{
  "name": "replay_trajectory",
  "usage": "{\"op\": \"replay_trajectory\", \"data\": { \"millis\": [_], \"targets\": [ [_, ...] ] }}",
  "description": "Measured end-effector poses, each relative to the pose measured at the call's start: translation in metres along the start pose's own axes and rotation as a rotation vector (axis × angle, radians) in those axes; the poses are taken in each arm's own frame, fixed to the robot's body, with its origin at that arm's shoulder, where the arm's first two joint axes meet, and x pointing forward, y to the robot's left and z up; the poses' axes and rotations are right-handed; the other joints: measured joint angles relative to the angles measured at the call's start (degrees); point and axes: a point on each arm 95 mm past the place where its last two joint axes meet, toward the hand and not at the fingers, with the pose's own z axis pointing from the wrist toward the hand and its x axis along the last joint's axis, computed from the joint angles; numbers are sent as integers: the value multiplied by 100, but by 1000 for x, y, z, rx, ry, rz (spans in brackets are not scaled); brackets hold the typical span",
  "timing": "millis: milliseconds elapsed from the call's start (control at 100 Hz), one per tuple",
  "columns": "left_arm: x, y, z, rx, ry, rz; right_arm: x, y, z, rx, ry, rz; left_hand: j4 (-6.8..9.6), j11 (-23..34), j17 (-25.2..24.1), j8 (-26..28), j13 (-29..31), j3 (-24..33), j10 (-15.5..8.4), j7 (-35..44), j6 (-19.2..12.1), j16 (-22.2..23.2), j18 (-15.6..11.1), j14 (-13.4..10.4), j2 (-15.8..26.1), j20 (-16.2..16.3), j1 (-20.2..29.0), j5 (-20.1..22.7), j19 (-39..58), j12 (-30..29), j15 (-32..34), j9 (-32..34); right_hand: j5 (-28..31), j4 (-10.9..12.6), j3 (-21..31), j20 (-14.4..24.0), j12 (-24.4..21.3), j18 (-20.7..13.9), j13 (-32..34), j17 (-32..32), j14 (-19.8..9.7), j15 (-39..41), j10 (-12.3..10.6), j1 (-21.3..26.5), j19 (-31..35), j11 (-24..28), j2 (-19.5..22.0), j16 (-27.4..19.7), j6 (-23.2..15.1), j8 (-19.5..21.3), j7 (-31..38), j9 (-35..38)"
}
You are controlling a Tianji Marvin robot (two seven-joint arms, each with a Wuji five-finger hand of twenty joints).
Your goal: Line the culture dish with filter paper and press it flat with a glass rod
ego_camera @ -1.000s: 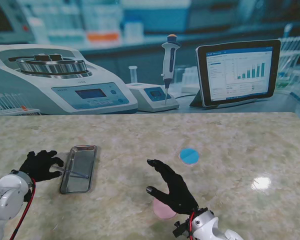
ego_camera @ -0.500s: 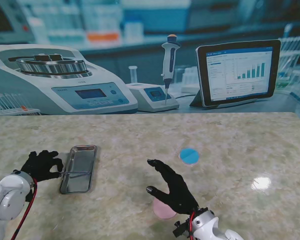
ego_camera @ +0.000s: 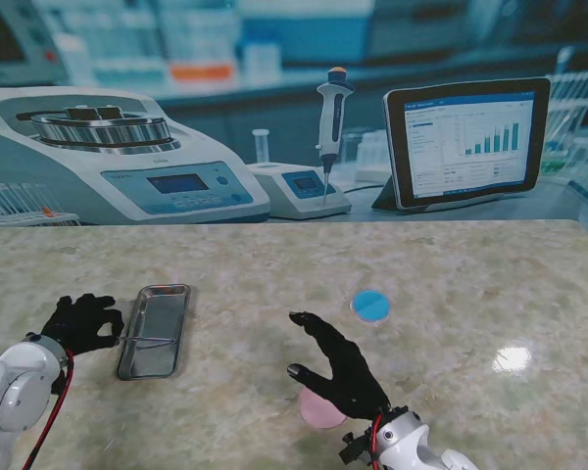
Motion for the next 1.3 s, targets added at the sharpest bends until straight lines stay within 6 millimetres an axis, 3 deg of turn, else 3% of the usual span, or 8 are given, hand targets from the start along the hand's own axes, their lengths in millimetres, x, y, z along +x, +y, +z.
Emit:
{"op": "replay_trajectory", "data": {
  "millis": [320, 940, 1030, 1130, 1250, 1300],
  "targets": [
    [1, 1, 0, -23, 2, -1, 0, 0, 0, -2, 0, 0, 80, 1, 0, -843, 1, -53, 3, -759, 432, 0, 0, 0, -1, 0, 5, 516, 0, 0, 64, 1, 0, 0, 0, 0, -36, 0, 0, 0, 0, 0, 0, 0, 2, 38, 0, 1, -1, 9, 0, 0],
    [2, 0, 1, 2, 4, -19, 0, 1, 0, -3, -2, 2, 54, 220, 6, -552, 4, -59, 2, -393, 325, 0, 0, 0, -9, 0, 5, 563, 0, 0, 190, 302, 0, 1, 0, 0, -36, 0, 0, 0, 1, 0, 0, 0, 68, 59, 0, 0, -3, 142, 1, 0],
    [2, -2, 0, 17, 2, -39, 0, 1, 0, -3, -2, 3, 53, 372, 129, -541, 228, -103, 8, -392, 322, 54, 0, 0, -9, 0, 5, 569, 0, 14, 336, 619, 0, 1, 0, 0, -36, 0, 0, 0, 1, 0, 0, 0, 68, 61, 0, 1, -3, 147, 2, 0],
    [1, -4, -3, 28, -1, -52, 0, 1, 0, -3, -2, 3, 47, 682, 282, -563, 383, -117, 192, -442, 321, 275, 22, 69, -46, 92, 5, 694, 126, 244, 666, 1050, 0, 1, 0, 0, -36, 0, 0, 3, 1, 0, 0, 0, 71, 110, 0, 1, -2, 150, 2, 0],
    [0, -6, -6, 35, -2, -59, 0, 0, 0, -2, -2, 3, 46, 1307, 470, -782, 816, -108, 250, -654, 323, 530, 116, 131, -282, 288, 5, 1014, 665, 743, 1214, 1845, 0, 1, 0, 0, -36, 0, 0, 6, 1, 0, 0, 0, 129, 119, 0, 1, -3, 158, 2, 0],
    [0, -8, -7, 37, -3, -61, 0, 0, 0, -2, -2, 3, 38, 1551, 518, -873, 1008, 5, 250, -705, 335, 593, 150, 137, -402, 294, 1, 1111, 1012, 1268, 1430, 2128, 0, 0, 0, 0, -36, 0, 0, 7, 1, 0, 0, 0, 135, 119, 0, 0, -4, 169, 3, 0]
  ]
}}
